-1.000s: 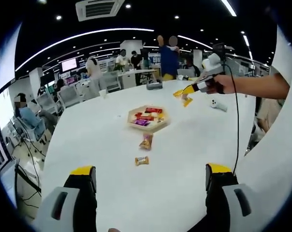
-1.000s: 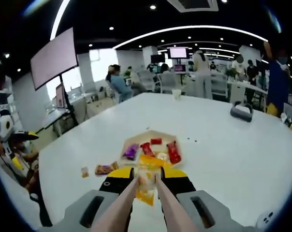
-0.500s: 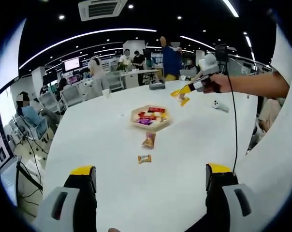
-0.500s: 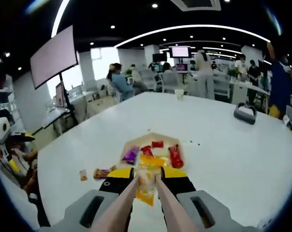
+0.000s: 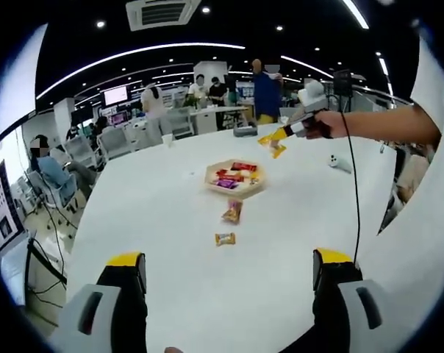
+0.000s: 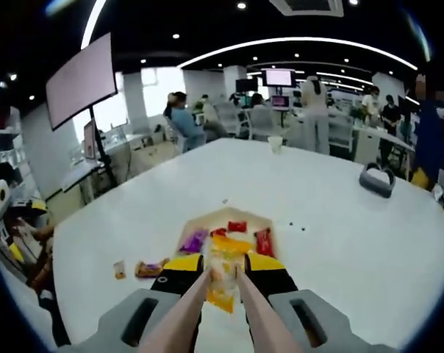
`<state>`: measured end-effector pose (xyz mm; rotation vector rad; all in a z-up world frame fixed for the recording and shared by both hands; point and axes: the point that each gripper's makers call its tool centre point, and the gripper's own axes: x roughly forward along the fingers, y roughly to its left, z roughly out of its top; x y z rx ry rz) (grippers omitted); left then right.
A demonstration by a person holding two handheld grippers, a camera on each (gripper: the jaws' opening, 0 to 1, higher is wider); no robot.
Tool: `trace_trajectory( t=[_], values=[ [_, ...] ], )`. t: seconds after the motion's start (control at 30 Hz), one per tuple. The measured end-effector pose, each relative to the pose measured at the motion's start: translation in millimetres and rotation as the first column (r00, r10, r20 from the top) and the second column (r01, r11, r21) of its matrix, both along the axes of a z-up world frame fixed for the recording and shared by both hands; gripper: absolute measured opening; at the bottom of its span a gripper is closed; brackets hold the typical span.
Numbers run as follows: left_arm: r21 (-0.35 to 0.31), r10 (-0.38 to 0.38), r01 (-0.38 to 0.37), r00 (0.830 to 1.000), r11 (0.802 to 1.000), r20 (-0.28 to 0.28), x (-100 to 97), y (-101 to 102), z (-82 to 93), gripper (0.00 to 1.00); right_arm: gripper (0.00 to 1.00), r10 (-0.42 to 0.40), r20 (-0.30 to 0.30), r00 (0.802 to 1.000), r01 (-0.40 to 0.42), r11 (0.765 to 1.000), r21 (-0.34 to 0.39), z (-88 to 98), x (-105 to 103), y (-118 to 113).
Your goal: Place the target food into the container with the food tongs after gripping and lifting it, then release it inside without dropping or visibly crushing the food.
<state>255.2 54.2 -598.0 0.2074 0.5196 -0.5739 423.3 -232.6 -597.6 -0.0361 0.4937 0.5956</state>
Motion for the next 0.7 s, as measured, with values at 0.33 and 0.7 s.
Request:
trace_trajectory(
  t=[0.33, 0.7],
  values=[
    [0.001, 0.020, -0.020, 1.000, 1.000, 0.007, -2.0, 8, 3.0, 0.94, 0.21, 0.013, -0.001, 1.000, -0.013, 1.000, 0.001, 0.3, 23, 11],
    [-0.005, 0.034, -0.034, 0.999, 0.999, 0.002, -6.4, 13, 1.0, 0.94, 0.21, 0.033, -0.010, 0.999, -0.033, 0.999, -0.017, -1.9, 34, 18]
  ],
)
